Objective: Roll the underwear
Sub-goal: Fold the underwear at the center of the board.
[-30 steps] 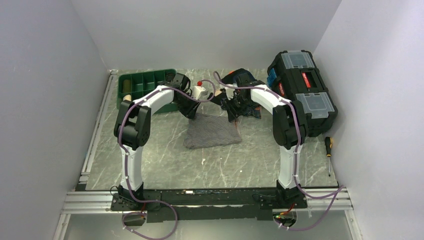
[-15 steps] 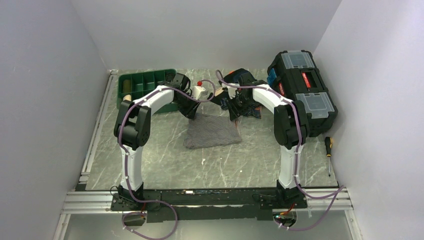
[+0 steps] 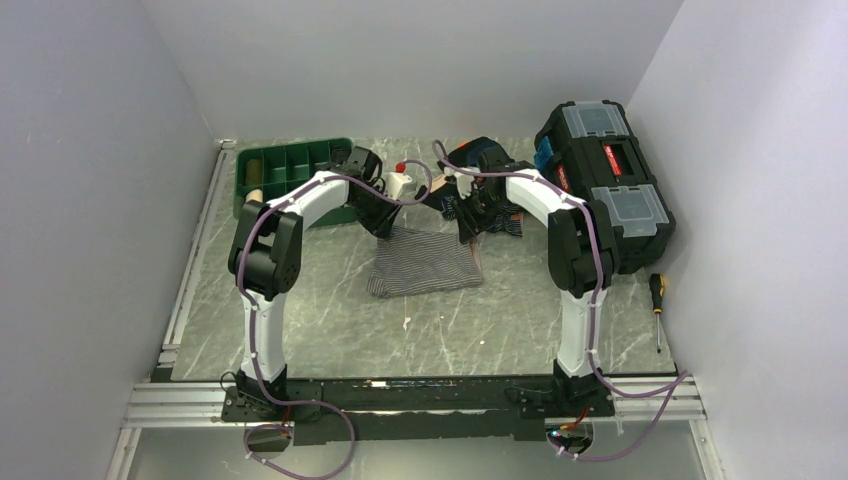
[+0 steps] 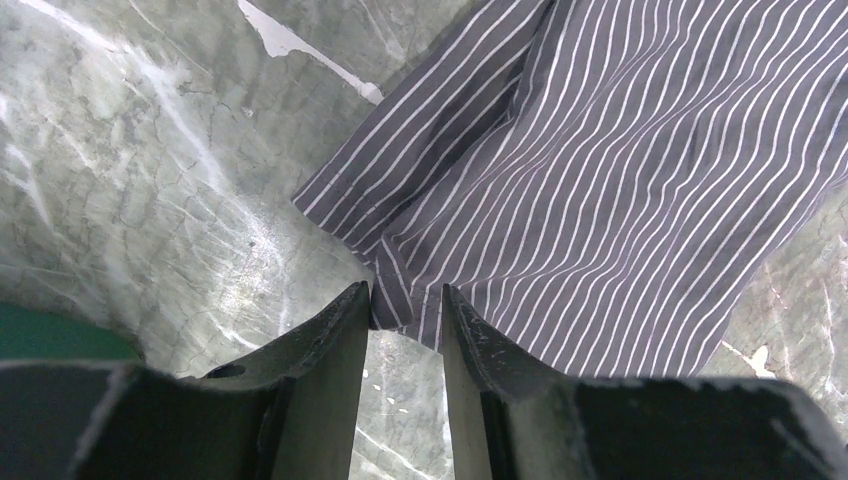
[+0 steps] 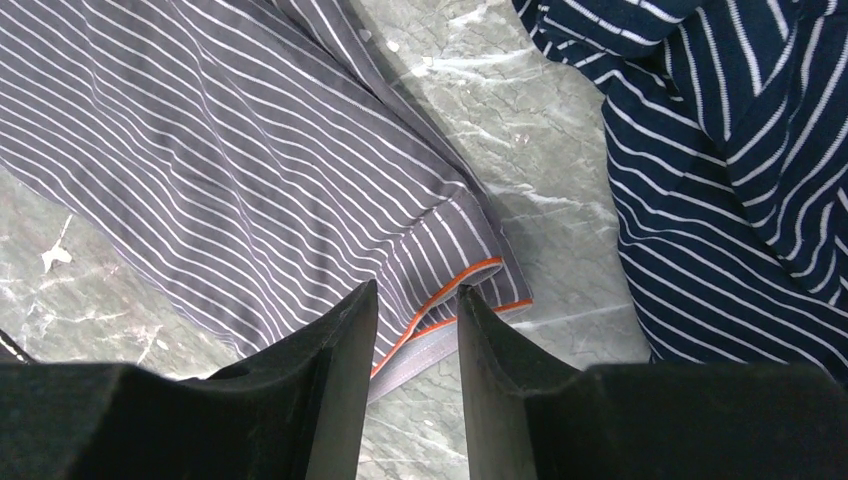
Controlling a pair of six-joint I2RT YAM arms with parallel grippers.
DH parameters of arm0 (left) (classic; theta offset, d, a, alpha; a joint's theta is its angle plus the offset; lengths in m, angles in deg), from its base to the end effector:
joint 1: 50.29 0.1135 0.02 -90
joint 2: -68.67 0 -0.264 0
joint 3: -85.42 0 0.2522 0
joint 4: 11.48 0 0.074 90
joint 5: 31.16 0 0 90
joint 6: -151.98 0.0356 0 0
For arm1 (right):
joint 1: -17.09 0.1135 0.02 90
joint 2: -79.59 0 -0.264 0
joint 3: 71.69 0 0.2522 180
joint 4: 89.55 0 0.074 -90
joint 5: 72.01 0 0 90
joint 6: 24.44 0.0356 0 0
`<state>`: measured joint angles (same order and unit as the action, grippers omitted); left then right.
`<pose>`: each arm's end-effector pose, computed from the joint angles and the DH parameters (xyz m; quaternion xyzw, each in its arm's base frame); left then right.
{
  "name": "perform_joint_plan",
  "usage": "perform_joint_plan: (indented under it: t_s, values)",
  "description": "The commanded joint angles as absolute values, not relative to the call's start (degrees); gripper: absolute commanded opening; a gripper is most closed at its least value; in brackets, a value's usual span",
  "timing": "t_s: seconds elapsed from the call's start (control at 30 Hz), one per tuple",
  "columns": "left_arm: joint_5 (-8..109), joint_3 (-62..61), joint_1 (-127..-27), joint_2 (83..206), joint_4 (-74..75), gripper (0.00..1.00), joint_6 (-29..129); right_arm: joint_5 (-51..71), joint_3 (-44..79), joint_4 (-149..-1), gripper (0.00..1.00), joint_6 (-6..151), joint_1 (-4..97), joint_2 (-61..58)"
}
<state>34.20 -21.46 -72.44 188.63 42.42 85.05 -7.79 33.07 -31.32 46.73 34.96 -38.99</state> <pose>0.4011 -0.1793 0.1873 0.4074 0.8674 -0.2075 0.1966 0.3987 0.1448 0.1842 -0.3362 0.9029 0.2191 0.1539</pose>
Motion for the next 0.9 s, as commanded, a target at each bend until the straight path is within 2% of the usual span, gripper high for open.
perform_joint_plan:
  t_s: [0.0,0.27,0.43,0.67,0.87]
  values:
    - [33.6,-23.0,-72.9,187.4,42.7,0.38,85.5,-9.7,35.8,-31.5,0.36,47.4,34.7,-40.7]
    - [33.5,-23.5,-72.9,187.4,42.9,0.37,85.4,-11.8,37.0,-30.4,0.13,46.8,34.2,-41.7]
    - [33.4,-23.6,-72.9,186.9,43.0,0.32,85.5,-12.9,34.3,-31.3,0.01,46.7,33.8,-38.7]
    - [31.3,-24.8,-73.0,186.6,44.6,0.00,86.0,-13.5,30.8,-32.1,0.00,46.5,33.2,-33.1]
    - [31.2,-24.7,-73.7,185.9,45.4,0.00,87.1,-13.7,27.8,-32.0,0.00,45.8,32.8,-29.9]
